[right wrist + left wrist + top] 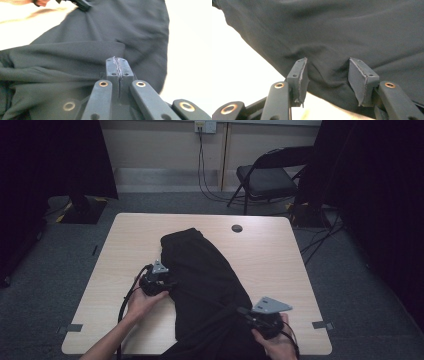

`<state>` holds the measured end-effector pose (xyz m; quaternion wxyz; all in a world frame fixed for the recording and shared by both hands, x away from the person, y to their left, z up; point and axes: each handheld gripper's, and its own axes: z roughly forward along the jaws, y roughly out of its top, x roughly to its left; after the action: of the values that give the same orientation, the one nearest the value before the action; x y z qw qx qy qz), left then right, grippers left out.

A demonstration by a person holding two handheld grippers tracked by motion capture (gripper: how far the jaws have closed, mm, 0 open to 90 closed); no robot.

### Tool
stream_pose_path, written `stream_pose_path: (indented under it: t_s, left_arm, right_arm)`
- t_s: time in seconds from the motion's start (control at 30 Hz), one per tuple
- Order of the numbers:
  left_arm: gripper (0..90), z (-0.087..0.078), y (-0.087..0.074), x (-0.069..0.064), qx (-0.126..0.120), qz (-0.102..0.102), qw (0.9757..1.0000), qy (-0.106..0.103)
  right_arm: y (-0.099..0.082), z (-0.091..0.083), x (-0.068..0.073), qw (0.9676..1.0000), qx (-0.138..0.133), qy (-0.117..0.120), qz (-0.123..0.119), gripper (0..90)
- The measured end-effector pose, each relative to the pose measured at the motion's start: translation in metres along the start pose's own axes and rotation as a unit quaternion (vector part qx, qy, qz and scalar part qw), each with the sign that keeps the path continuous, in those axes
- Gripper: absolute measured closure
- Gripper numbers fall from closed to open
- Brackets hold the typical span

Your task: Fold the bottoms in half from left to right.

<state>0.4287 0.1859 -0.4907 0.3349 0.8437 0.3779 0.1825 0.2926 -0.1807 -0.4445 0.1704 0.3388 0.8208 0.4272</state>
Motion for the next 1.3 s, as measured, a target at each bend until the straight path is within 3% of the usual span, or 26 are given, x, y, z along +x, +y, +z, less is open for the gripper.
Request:
stream_pose_path:
  t_s: [0.07, 0.17, 0.27, 0.33, 0.4, 0.47, 0.57, 0.6, 0.67, 0.7, 0.73, 0.8, 0.9, 0.97, 1.0, 1.07, 1.13, 1.3]
  left_arm:
    - [50.6, 0.0, 0.001, -0.001, 0.003, 0.001, 1.0, 0.003]
    - [50.5, 0.001, -0.001, 0.004, 0.0, -0.022, 0.9997, -0.012]
    - [50.2, 0.001, 0.0, 0.005, 0.001, -0.021, 0.9997, -0.013]
    - [50.3, 0.001, 0.0, 0.002, 0.002, -0.016, 0.9998, -0.008]
    - [50.3, 0.0, 0.0, 0.004, 0.003, -0.013, 0.9999, -0.007]
    - [49.9, 0.001, 0.0, 0.004, 0.0, -0.024, 0.9997, -0.011]
    - [48.7, 0.001, -0.001, 0.005, 0.001, -0.024, 0.9996, -0.013]
    - [48.6, 0.001, -0.001, 0.005, 0.001, -0.024, 0.9996, -0.013]
    - [48.6, 0.001, -0.001, 0.004, 0.002, -0.025, 0.9996, -0.011]
    - [48.6, 0.001, -0.001, 0.004, 0.002, -0.026, 0.9996, -0.013]
    - [48.5, 0.001, -0.001, 0.005, 0.001, -0.025, 0.9996, -0.013]
    - [48.3, 0.001, -0.001, 0.005, 0.0, -0.027, 0.9995, -0.015]
    - [48.3, 0.001, -0.001, 0.005, 0.001, -0.026, 0.9996, -0.014]
    - [48.1, 0.001, -0.001, 0.005, -0.001, -0.027, 0.9995, -0.015]
    - [48.0, 0.001, -0.002, 0.006, -0.001, -0.026, 0.9995, -0.016]
    - [47.3, 0.002, -0.002, 0.005, -0.002, -0.026, 0.9995, -0.016]
    - [46.3, 0.003, -0.001, 0.004, -0.004, -0.027, 0.9995, -0.017]
    - [45.5, 0.007, 0.003, -0.003, -0.008, -0.021, 0.9995, -0.023]
  right_arm:
    - [-0.01, -0.02, -0.005, 0.9996, -0.001, -0.017, 0.021, 90.0]
    - [-0.024, -0.037, -0.009, 0.9985, 0.014, -0.038, 0.035, 90.0]
    - [-0.034, -0.039, -0.013, 0.9966, 0.037, -0.046, 0.057, 88.3]
    - [-0.032, -0.037, -0.013, 0.9957, 0.043, -0.061, 0.055, 76.1]
    - [-0.025, -0.035, -0.012, 0.996, 0.029, -0.068, 0.051, 68.0]
    - [-0.016, -0.033, -0.012, 0.9963, 0.011, -0.074, 0.042, 64.9]
    - [0.001, -0.013, -0.009, 0.9995, 0.0, -0.032, 0.005, 65.8]
    - [0.001, -0.013, -0.009, 0.9995, 0.0, -0.032, 0.005, 65.8]
    - [0.011, 0.02, -0.008, 0.9996, 0.025, 0.006, -0.014, 69.8]
    - [0.015, 0.033, -0.007, 0.9991, 0.036, 0.017, -0.011, 70.9]
    - [0.022, 0.057, -0.003, 0.9977, 0.052, 0.03, -0.033, 70.9]
    - [0.025, 0.073, -0.001, 0.996, 0.065, 0.016, -0.059, 69.6]
    - [0.025, 0.099, -0.01, 0.9933, 0.091, 0.002, -0.072, 64.5]
    - [0.023, 0.103, -0.014, 0.992, 0.099, -0.003, -0.078, 62.5]
    - [0.02, 0.103, -0.029, 0.9933, 0.105, 0.018, -0.046, 61.6]
    - [0.017, 0.097, -0.038, 0.9926, 0.112, -0.005, -0.047, 60.7]
    - [0.01, 0.089, -0.048, 0.9933, 0.11, 0.009, -0.033, 61.1]
    - [-0.006, 0.065, -0.048, 0.9925, 0.118, 0.019, -0.027, 60.9]
